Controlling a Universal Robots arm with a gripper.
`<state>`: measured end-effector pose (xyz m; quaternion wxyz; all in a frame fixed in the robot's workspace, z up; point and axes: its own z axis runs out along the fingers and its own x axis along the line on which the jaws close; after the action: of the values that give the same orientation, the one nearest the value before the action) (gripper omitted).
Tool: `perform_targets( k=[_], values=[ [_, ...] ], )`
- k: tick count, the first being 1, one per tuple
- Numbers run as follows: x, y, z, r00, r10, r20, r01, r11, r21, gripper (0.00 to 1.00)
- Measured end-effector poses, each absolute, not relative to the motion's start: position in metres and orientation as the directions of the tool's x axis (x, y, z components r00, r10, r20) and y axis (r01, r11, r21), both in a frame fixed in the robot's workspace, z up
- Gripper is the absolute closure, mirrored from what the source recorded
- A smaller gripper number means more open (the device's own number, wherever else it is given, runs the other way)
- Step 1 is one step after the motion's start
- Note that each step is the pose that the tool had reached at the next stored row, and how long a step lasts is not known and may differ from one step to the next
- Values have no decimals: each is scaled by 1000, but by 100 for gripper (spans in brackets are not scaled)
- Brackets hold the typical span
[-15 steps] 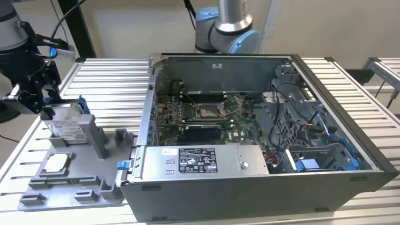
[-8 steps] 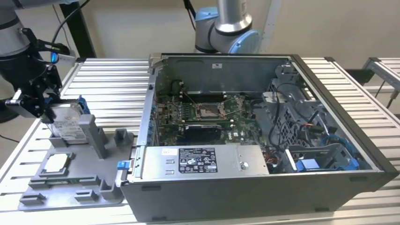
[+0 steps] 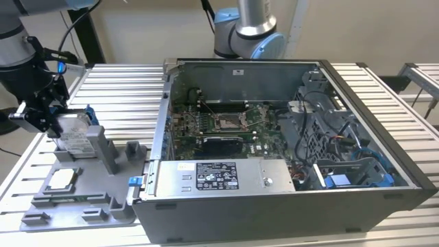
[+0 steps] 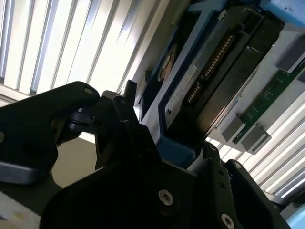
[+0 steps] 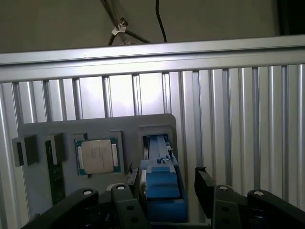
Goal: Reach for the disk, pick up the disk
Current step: 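Pick up the disk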
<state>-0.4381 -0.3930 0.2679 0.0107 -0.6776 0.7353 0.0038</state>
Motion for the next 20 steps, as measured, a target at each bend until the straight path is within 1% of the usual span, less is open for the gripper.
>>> perform_targets(
  k=[19, 20],
  values=[
    [-430, -393, 268, -80, -997, -21, -997, 80, -10, 0],
    [-430, -393, 268, -80, -997, -21, -997, 80, -10, 100]
  ],
)
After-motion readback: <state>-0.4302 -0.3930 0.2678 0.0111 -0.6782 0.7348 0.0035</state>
